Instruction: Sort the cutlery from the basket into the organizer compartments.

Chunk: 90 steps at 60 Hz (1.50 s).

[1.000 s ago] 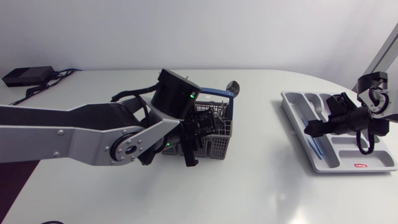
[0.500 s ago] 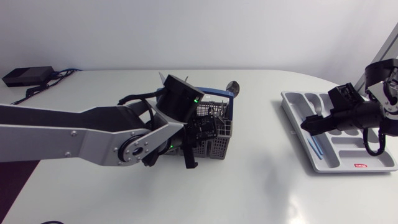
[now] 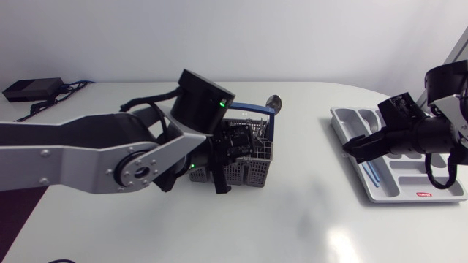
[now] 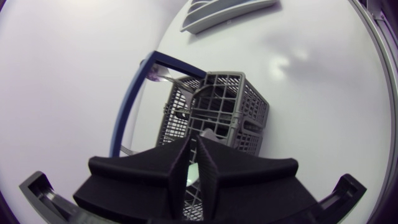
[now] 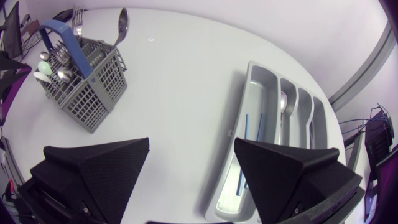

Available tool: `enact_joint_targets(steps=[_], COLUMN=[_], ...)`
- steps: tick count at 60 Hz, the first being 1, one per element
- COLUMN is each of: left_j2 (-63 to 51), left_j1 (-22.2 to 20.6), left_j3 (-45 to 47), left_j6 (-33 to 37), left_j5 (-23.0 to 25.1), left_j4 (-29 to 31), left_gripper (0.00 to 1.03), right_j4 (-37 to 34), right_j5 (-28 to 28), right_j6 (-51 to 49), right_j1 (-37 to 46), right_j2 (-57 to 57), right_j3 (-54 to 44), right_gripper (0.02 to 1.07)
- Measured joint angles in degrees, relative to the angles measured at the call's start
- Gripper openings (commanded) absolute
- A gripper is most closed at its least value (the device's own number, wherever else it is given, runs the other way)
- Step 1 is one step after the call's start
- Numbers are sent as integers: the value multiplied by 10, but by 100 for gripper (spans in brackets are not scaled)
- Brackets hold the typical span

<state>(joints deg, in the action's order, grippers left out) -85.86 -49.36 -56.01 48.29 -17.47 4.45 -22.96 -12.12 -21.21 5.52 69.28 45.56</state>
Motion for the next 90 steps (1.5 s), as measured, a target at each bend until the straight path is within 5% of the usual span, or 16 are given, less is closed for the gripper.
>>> enact_joint_targets(steps=[15,25,32,74,90], left_j2=[24,25,26,-19,-53], left_j1=[-6,-6,-5,25,31], left_j3=[-4,0,12,-23,-50], left_j6=[0,18,58,235,254], left_j5=[0,0,9,57,68], left_j4=[14,14,6,77,77], left_gripper=[13,46,49,46,10], right_j4=[-5,-5,-5,18,27], right_j5=[5,7,9,11,11], right_j6=[4,4,4,4,4], right_j1=[-21,-21,-21,-33,-36], right_j2=[-20,-20,-20,-8,7], right_j3=[-9,-17,-18,-43,-45], right_gripper=[101,101,101,101,101])
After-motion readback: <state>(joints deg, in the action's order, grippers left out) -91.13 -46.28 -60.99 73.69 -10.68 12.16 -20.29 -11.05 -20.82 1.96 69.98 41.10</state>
